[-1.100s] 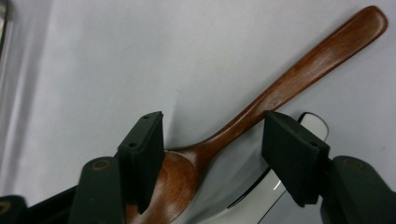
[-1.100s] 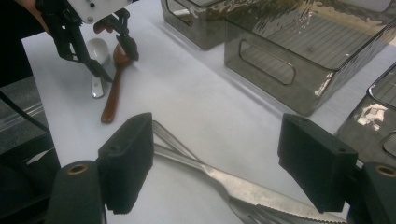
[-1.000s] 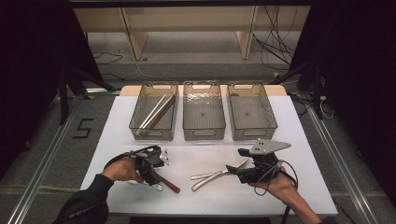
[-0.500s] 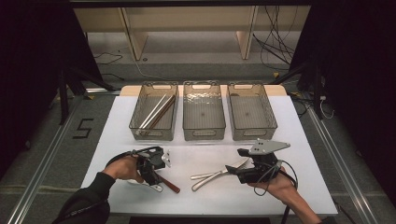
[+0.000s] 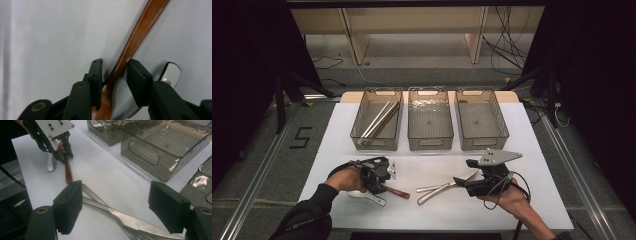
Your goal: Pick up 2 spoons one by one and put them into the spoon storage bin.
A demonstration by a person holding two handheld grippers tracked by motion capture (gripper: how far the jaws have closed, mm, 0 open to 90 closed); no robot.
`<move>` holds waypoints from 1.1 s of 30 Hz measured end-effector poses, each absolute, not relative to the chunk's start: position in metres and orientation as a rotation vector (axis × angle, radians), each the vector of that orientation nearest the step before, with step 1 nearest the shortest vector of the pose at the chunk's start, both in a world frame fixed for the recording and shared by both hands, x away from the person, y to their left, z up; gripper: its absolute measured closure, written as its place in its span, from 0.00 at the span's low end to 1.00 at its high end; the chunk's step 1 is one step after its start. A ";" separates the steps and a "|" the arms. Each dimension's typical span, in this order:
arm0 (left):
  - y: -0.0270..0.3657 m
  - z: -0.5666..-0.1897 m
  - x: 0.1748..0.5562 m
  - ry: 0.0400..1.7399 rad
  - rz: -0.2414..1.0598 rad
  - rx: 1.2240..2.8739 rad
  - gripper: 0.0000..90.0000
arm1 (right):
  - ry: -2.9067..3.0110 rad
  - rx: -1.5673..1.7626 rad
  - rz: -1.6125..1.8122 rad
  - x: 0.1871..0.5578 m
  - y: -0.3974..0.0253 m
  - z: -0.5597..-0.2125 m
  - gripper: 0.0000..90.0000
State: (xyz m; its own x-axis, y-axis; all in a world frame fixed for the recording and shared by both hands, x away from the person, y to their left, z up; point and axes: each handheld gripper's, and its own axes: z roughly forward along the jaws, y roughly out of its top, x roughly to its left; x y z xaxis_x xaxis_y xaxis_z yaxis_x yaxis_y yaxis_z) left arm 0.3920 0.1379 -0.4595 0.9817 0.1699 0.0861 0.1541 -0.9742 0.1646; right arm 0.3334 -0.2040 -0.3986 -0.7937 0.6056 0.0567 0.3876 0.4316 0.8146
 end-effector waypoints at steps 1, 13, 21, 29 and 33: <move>0.138 -0.459 0.392 0.244 0.145 2.969 0.74 | 2.442 0.865 1.292 0.333 -0.204 -0.399 0.32; 0.138 -0.460 0.394 0.200 0.146 2.950 0.89 | 2.449 0.871 1.289 0.334 -0.203 -0.400 0.32; 0.136 -0.455 0.395 0.197 0.228 2.924 0.90 | 2.448 0.871 1.289 0.335 -0.203 -0.400 0.32; 0.140 -0.445 0.400 0.281 0.286 2.860 0.90 | 2.446 0.868 1.289 0.335 -0.204 -0.399 0.32; 0.144 -0.439 0.404 0.372 0.292 2.803 0.90 | 2.444 0.873 1.290 0.335 -0.204 -0.399 0.32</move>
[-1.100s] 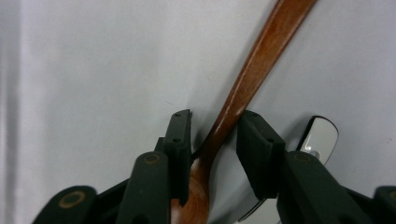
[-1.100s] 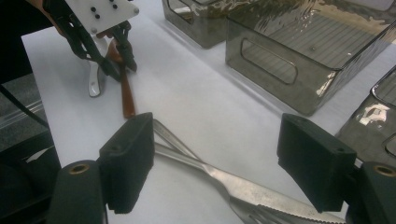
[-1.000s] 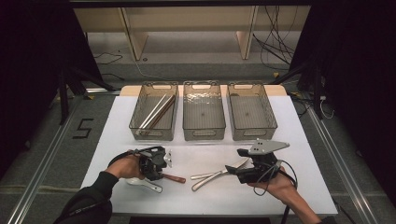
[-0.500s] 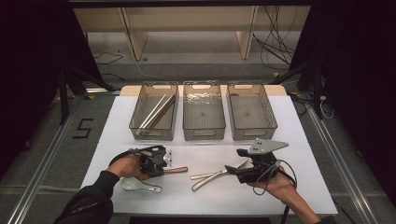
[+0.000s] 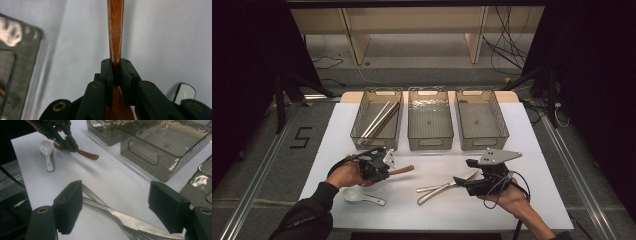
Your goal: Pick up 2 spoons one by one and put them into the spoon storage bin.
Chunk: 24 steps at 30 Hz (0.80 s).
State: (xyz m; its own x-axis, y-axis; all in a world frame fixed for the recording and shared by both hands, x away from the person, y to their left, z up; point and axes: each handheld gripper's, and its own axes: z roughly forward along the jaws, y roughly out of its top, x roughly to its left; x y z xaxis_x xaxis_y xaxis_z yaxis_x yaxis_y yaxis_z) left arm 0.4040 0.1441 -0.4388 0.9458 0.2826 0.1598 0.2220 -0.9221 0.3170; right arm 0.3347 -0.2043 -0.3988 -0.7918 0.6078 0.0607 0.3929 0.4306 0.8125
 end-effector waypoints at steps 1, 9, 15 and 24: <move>0.145 -0.437 0.405 0.400 0.287 2.778 0.90 | 2.443 0.875 1.291 0.335 -0.204 -0.399 0.32; 0.146 -0.428 0.407 0.530 0.263 2.692 0.90 | 2.436 0.876 1.291 0.335 -0.205 -0.399 0.32; 0.148 -0.420 0.410 0.608 0.240 2.624 0.90 | 2.431 0.887 1.297 0.334 -0.206 -0.398 0.32; 0.147 -0.411 0.413 0.695 0.237 2.537 0.90 | 2.413 0.903 1.315 0.334 -0.208 -0.398 0.32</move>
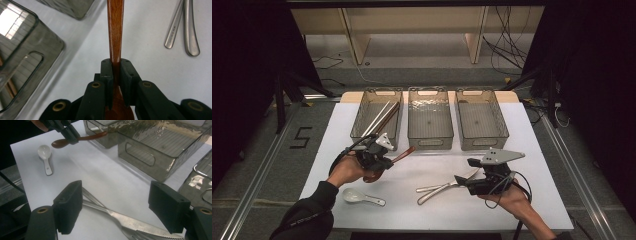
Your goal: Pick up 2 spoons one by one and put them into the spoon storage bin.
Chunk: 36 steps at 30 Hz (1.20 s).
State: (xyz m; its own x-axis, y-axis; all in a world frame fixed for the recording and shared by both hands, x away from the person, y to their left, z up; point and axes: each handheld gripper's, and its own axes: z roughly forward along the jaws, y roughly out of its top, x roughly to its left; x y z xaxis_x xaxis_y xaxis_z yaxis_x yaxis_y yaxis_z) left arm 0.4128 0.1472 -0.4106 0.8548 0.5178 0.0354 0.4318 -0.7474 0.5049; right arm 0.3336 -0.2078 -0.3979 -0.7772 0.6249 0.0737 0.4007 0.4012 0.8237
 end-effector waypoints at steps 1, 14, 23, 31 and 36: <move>0.147 -0.409 0.414 0.706 0.234 2.527 0.90 | 2.408 0.905 1.315 0.334 -0.208 -0.398 0.32; 0.140 -0.396 0.432 0.790 0.235 2.406 0.90 | 2.366 0.940 1.349 0.332 -0.213 -0.397 0.32; 0.125 -0.387 0.450 0.810 0.244 2.353 0.90 | 2.342 0.945 1.362 0.326 -0.215 -0.396 0.32; 0.111 -0.376 0.467 0.834 0.241 2.299 0.90 | 2.325 0.939 1.379 0.323 -0.216 -0.395 0.31; 0.103 -0.368 0.478 0.843 0.240 2.266 0.90 | 2.323 0.931 1.382 0.323 -0.216 -0.394 0.31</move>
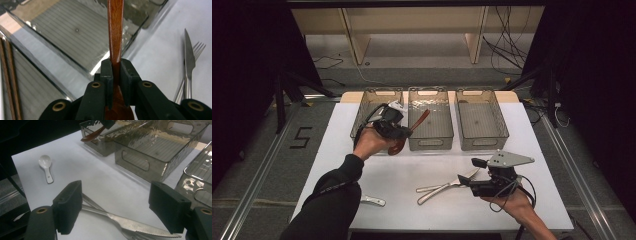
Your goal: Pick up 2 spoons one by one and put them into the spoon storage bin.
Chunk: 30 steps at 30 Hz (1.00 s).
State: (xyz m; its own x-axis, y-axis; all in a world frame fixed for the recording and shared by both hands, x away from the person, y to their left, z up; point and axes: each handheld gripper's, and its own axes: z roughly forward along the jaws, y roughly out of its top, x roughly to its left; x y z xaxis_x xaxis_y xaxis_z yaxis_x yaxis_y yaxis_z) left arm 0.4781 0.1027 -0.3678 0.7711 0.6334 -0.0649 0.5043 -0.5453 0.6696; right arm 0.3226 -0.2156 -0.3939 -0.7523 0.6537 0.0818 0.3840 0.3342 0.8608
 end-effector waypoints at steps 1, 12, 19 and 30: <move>0.101 -0.366 0.480 0.844 0.241 2.261 0.90 | 2.323 0.931 1.381 0.323 -0.216 -0.394 0.31; 0.085 -0.357 0.504 0.862 0.243 2.234 0.90 | 2.315 0.932 1.388 0.323 -0.216 -0.393 0.31; 0.076 -0.351 0.516 0.866 0.261 2.200 0.90 | 2.313 0.928 1.393 0.323 -0.216 -0.393 0.31; 0.067 -0.354 0.532 0.897 0.271 2.187 0.90 | 2.324 0.925 1.392 0.323 -0.216 -0.393 0.31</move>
